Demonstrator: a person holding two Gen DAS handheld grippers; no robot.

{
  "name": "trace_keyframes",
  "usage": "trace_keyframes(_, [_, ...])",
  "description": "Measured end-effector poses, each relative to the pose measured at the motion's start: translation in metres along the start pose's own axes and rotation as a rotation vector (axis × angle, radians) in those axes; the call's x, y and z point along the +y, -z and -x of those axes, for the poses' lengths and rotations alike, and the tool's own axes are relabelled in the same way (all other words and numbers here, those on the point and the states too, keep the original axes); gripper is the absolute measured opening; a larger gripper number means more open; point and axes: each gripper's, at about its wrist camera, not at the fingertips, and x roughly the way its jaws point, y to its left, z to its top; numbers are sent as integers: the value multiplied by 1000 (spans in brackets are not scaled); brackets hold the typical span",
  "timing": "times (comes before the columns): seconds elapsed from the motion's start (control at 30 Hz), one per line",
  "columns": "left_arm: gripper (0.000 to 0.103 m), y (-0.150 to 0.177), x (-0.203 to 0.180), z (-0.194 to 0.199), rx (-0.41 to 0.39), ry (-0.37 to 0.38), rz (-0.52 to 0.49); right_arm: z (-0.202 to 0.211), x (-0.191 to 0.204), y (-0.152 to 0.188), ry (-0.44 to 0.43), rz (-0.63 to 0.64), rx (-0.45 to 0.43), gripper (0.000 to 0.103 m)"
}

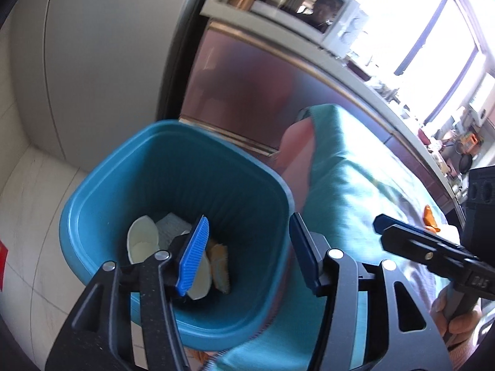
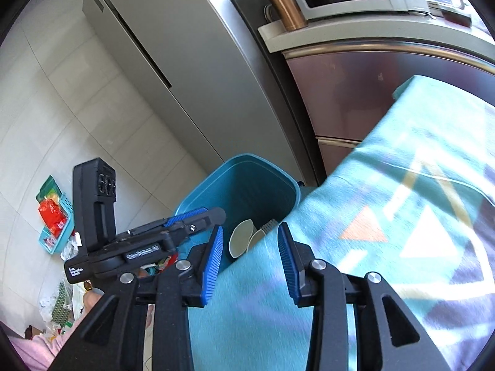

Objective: Collect trash
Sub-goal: 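Move both open grippers back over the remaining trash on the table, then grasp the orange peel with the left gripper while the right gripper grasps the white foam net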

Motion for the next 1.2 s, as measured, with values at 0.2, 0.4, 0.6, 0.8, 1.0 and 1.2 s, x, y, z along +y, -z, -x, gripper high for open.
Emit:
trace_keyframes(0.2, [59, 2, -42, 30, -64, 80, -105, 41, -10, 17, 11, -14, -72, 35])
trace_keyframes(0.4, [61, 11, -93, 39, -64, 192, -200, 92, -25, 33, 66, -42, -155, 35])
trace_keyframes(0.6, [61, 25, -154, 24, -18, 284, -310, 147, -50, 55, 150, -114, -248, 35])
trace_keyframes(0.8, [61, 43, -215, 3, 38, 349, -408, 194, -77, 86, 256, -214, -330, 35])
trace_keyframes(1.0, [61, 54, -260, -22, 86, 377, -485, 242, -103, 114, 375, -296, -413, 36])
trace_keyframes(1.2, [61, 55, -298, -50, 127, 373, -548, 279, -124, 126, 478, -340, -494, 36])
